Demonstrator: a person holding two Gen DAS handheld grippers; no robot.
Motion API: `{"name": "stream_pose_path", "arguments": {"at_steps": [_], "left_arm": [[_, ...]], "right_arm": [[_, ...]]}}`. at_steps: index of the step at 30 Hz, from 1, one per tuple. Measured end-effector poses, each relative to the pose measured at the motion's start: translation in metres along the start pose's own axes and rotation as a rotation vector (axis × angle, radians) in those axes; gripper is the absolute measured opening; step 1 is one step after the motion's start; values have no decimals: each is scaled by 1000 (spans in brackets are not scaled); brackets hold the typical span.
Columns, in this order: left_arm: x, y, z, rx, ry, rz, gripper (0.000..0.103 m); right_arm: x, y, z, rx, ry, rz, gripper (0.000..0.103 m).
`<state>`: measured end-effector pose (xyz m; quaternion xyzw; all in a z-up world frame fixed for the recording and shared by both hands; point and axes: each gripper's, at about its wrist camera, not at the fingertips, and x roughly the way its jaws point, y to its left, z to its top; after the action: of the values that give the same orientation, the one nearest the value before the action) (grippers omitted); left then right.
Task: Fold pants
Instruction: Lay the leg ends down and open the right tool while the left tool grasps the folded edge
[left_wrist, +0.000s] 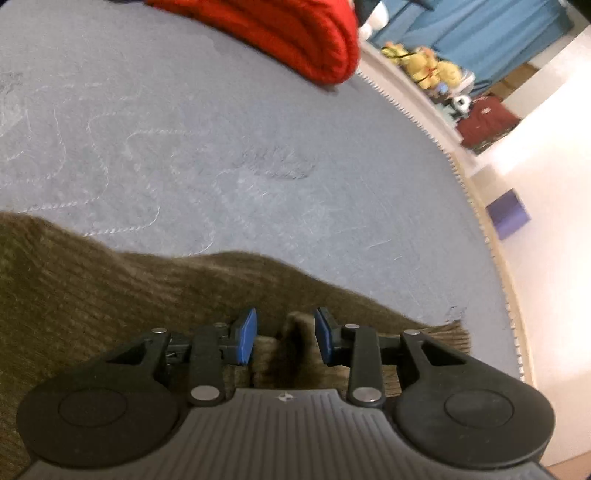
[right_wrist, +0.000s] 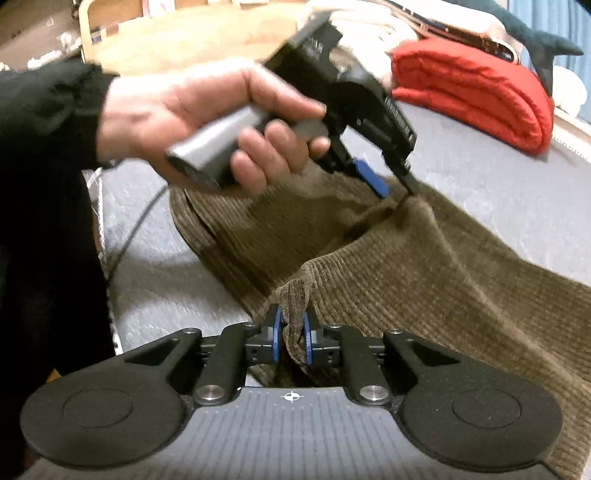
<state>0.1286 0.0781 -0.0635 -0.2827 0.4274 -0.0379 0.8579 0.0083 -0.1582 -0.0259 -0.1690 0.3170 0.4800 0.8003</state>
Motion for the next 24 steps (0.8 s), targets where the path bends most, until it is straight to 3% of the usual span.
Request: {"name": "stream_pose_path", "arguments": {"at_steps": [3,5,8,9,11,17,19,20,21,22,24], "left_arm": [[-3,-7,0,26,9,-38,37],[6,-9,-5,32,74,-63,38],[24,-13,-14,89,121,10,35],[27,-12,-15,96,124,16,31],[26,-13,-16,123,124,25,13],[-8,-15,-8,121,53,3,11],[-8,-12,-11,130,69,12,14],[-5,-10,-13,130,85,41,14],[-1,-8,-13,130,102,60,22],[3,-4,-16,124,121,62,29],[8,0,-16,105,144,51,57]], "right_arm": [[-15,3,0,-40,-38,55,13],[-13,4,-6,-56,-8,84,13],[1,11,-17,-116,82,79,13],[4,14,-19,-130,94,66,13],[8,15,-22,-127,112,56,13],[11,24,-18,-173,95,9,19],[15,29,-20,-204,105,3,26],[18,32,-21,-223,110,-2,35],[22,35,-22,-248,114,-14,46],[24,38,-24,-272,118,-23,51],[30,42,-25,-304,131,-25,58]]}}
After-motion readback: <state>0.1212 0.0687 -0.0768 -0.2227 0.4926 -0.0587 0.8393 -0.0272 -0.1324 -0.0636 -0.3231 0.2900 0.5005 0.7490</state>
